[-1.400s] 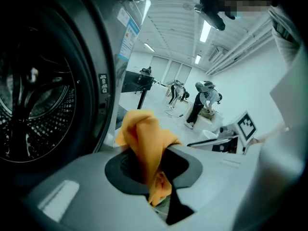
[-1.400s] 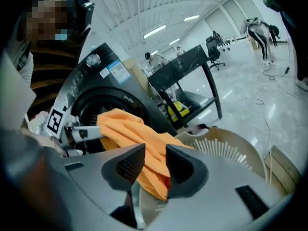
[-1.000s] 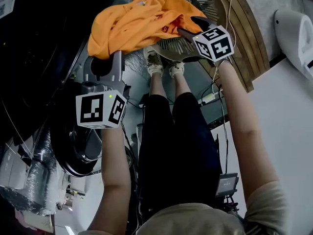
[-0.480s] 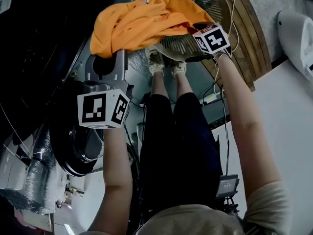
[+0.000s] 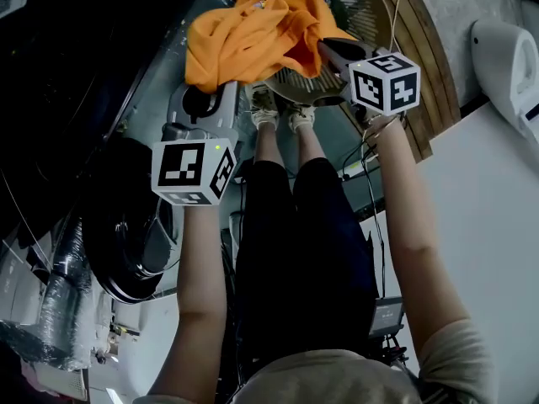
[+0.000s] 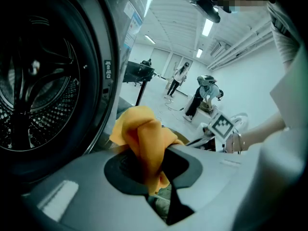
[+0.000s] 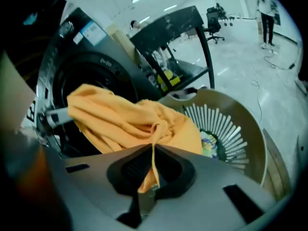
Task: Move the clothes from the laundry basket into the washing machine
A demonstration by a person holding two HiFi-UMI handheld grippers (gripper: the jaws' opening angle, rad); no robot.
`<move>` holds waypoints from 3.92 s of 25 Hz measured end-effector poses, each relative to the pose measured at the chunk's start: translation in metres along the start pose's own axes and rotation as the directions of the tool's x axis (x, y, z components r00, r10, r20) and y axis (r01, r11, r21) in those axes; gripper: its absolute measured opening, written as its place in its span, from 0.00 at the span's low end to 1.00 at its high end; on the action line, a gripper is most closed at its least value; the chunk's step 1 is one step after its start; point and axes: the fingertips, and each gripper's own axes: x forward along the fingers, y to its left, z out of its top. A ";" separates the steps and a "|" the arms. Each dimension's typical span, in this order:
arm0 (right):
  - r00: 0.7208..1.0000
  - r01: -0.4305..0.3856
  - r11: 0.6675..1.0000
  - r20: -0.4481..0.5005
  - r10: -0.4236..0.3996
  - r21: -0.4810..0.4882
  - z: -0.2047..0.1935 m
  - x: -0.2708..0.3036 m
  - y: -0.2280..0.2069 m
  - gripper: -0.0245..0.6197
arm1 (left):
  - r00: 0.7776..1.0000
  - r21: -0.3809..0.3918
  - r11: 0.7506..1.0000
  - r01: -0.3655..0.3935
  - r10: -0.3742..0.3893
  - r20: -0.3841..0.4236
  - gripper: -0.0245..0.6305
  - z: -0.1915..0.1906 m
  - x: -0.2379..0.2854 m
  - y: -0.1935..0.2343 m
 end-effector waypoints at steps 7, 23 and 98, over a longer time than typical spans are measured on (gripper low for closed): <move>0.933 -0.205 0.979 0.308 0.188 0.023 0.094 -0.070 0.098 0.07 | 0.988 -0.006 0.988 0.153 -0.153 -0.009 0.18 0.001 0.017 -0.053; 0.876 -0.419 0.906 0.236 0.420 -0.059 0.111 -0.049 0.213 0.07 | 0.987 -0.084 0.995 0.057 -0.044 0.154 0.48 0.021 0.004 -0.017; 0.929 -0.298 0.945 0.185 0.320 -0.139 0.062 0.082 0.195 0.07 | 0.681 -0.333 0.674 -0.659 0.723 0.115 0.27 -0.022 -0.011 0.238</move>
